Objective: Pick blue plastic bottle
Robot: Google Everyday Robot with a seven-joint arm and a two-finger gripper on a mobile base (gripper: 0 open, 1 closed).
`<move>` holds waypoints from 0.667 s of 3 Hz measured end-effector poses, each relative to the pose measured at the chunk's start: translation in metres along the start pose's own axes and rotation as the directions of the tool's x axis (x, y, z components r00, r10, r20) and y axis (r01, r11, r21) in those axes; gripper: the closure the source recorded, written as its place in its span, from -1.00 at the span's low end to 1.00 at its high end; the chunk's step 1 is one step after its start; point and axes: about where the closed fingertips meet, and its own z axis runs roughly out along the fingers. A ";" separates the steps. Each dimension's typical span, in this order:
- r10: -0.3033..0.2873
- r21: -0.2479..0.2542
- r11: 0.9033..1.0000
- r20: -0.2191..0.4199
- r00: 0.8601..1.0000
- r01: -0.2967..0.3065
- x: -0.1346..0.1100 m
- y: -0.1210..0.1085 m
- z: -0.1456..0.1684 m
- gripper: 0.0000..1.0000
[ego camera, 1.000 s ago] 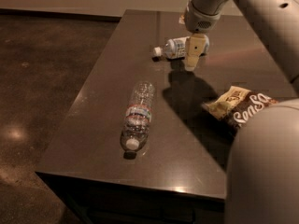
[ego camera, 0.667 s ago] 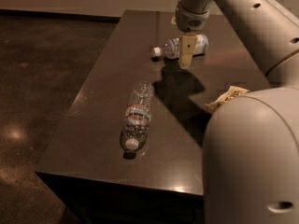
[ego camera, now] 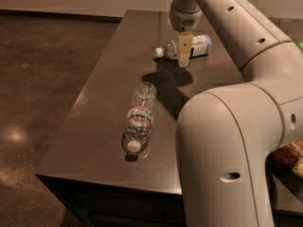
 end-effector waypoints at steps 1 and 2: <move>-0.021 -0.017 1.000 -0.040 0.999 0.020 0.002 -0.006 0.013 -1.00; -0.035 -0.036 0.999 -0.072 0.997 0.033 0.005 -0.009 0.026 -1.00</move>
Offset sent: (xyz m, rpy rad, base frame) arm 0.0257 -0.0117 -0.0242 -0.1426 0.0703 0.0089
